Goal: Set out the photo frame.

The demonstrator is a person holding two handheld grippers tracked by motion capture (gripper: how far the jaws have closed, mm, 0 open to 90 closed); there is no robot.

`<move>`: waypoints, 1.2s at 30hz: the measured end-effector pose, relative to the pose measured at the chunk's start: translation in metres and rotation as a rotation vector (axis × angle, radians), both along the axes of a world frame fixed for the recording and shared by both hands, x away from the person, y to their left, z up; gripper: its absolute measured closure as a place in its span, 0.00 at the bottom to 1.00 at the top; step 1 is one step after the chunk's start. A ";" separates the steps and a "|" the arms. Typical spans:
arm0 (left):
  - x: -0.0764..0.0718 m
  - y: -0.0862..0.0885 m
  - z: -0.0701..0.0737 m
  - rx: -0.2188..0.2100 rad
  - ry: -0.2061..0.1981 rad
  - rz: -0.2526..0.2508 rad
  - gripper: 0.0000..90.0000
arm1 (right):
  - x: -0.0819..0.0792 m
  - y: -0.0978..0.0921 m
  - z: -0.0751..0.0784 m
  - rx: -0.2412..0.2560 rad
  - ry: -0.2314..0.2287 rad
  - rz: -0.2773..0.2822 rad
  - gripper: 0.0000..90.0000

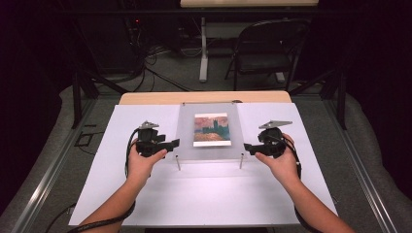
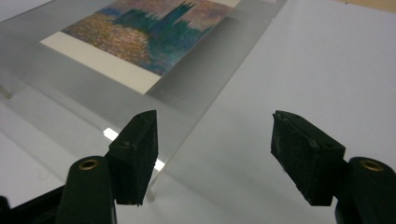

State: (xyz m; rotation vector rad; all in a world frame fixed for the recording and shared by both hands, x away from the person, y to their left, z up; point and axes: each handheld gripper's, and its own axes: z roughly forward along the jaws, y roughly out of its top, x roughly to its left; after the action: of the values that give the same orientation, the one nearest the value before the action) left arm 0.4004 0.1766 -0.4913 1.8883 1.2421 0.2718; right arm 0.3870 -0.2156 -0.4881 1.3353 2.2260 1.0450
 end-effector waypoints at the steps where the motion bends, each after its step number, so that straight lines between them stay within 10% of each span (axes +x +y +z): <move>1: 0.004 0.001 0.001 -0.002 0.004 0.006 0.36 | 0.003 0.001 0.001 0.001 -0.003 0.001 0.35; 21: 0.070 -0.006 -0.002 -0.028 0.060 0.054 0.37 | 0.073 0.018 0.002 0.037 0.039 -0.038 0.37; 36: 0.093 -0.012 -0.024 -0.040 0.108 0.063 0.39 | 0.108 0.025 -0.019 0.097 0.136 -0.070 0.38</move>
State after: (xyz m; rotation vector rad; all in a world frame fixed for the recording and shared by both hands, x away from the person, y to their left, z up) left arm 0.4929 0.1644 -0.5155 1.8528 1.3708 0.1793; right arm 0.4952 -0.1904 -0.5071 1.5569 2.2320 1.0789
